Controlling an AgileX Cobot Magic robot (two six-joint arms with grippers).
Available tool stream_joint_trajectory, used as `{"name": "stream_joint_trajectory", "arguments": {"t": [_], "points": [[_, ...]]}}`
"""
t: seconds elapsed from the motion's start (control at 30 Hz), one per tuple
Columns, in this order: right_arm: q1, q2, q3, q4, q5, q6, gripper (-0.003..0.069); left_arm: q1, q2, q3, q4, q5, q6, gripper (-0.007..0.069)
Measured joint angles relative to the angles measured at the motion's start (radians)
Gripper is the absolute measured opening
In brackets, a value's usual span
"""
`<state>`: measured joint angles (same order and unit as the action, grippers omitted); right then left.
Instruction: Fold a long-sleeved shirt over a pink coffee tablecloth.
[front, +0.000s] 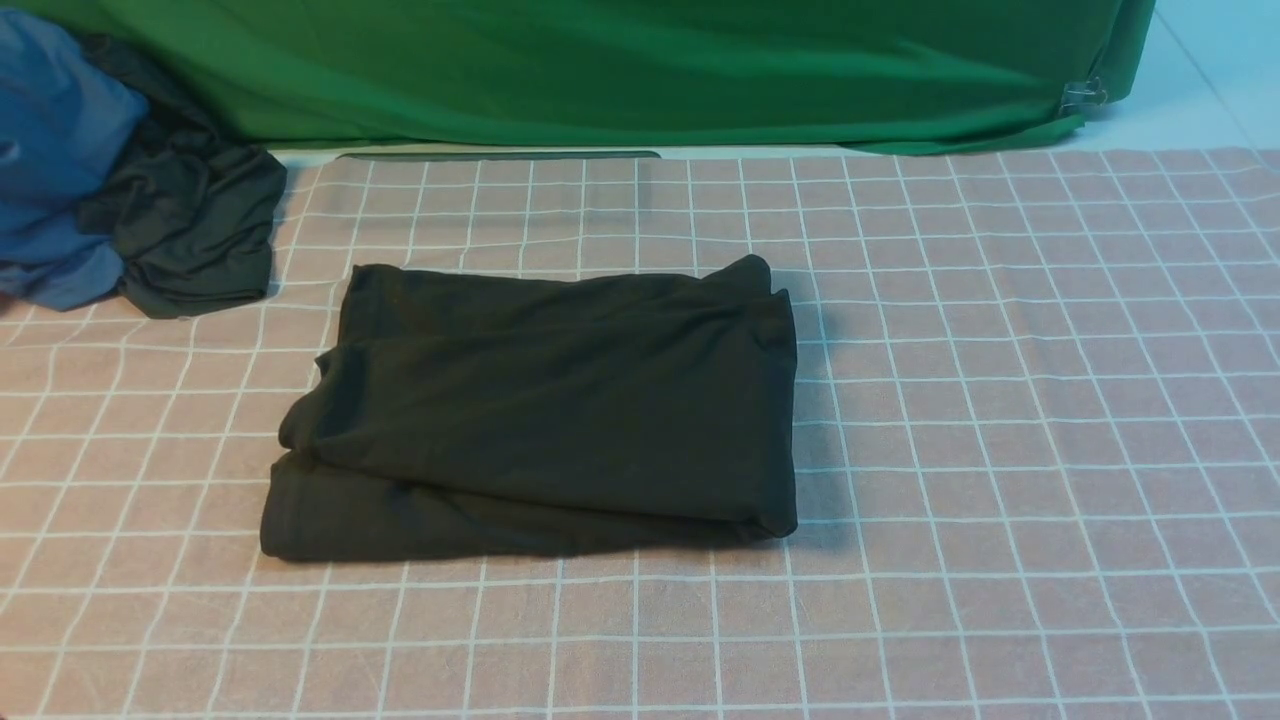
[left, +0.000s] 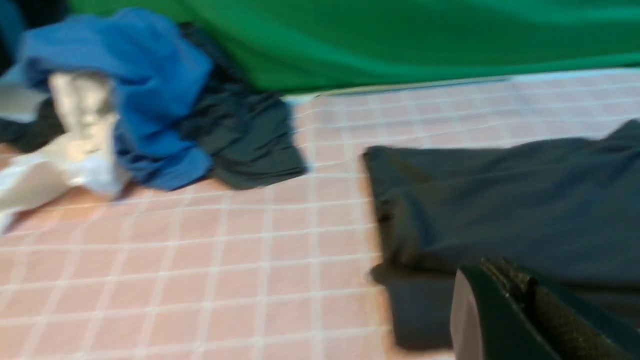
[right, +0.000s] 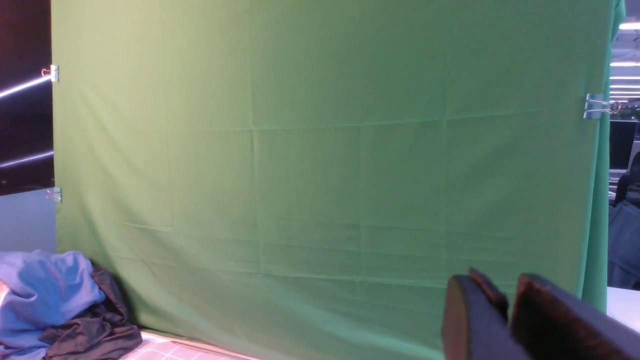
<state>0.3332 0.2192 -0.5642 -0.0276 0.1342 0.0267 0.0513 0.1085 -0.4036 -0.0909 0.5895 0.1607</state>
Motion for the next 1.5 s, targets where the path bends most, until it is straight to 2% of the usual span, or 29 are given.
{"name": "stream_joint_trajectory", "arguments": {"t": [0.07,0.1,0.13,0.27,0.5,1.5], "points": [[0.000,0.000,0.000,0.000,0.000,0.000,0.0179,-0.027,-0.001,0.040,-0.034,-0.150,-0.101,0.0015],[0.000,0.000,0.000,0.000,0.000,0.000,0.0180,-0.028,-0.001,0.044,-0.037,-0.177,-0.111,0.0015],[0.000,0.000,0.000,0.000,0.000,0.000,0.0183,-0.033,-0.003,0.079,-0.042,-0.269,-0.184,0.0015],[0.000,0.000,0.000,0.000,0.000,0.000,0.0189,-0.033,-0.056,0.201,-0.011,-0.348,-0.261,0.0015],[0.000,0.000,0.000,0.000,0.000,0.000,0.0196,-0.033,-0.105,0.405,0.004,-0.347,-0.301,0.0015],[0.000,0.001,0.000,0.000,0.000,-0.004,0.0217,-0.039,-0.110,0.410,0.040,-0.346,-0.284,0.0015]]}}
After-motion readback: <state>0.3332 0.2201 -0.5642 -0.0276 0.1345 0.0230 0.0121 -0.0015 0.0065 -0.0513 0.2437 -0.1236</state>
